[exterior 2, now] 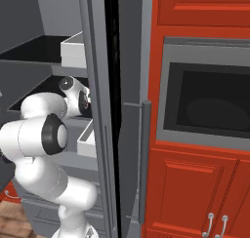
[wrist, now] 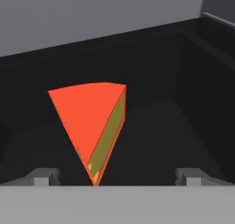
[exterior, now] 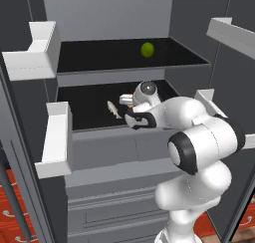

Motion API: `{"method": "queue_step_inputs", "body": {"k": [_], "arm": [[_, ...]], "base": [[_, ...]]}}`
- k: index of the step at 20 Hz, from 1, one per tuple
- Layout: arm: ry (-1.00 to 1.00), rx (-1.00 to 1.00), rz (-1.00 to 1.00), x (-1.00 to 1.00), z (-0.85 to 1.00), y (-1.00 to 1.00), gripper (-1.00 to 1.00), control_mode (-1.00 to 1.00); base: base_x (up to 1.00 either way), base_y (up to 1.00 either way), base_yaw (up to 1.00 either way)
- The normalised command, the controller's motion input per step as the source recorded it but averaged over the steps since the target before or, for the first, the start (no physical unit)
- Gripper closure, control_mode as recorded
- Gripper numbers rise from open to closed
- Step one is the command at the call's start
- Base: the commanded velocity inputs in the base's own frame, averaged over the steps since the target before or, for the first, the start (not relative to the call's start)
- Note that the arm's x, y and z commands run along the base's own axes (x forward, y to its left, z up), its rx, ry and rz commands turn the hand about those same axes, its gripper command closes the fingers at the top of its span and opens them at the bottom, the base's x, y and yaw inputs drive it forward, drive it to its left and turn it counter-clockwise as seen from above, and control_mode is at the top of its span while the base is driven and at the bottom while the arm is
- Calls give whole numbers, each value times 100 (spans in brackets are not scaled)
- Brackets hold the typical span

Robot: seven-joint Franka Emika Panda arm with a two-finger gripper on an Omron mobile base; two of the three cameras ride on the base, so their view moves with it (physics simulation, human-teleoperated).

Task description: Take the cheese, fish, and lime from the fridge and place them on the plate on the dining counter to create an appetizer plate.

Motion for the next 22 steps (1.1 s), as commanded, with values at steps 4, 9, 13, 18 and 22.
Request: {"method": "queue_step_inputs", "body": {"k": [4,9,13,18,22], "arm": [[0,0,-2,39,0,1,-100,-100],[0,0,-3,42,0,5,-100,-100],[0,0,-2,41,-9,16,-100,-100],[0,0,-1,39,-20,25,-100,-100],[0,0,-2,26,-27,15,-100,-100]], "base": [[0,0,0],[0,0,0],[0,0,0],[0,0,0],[0,0,0]]}}
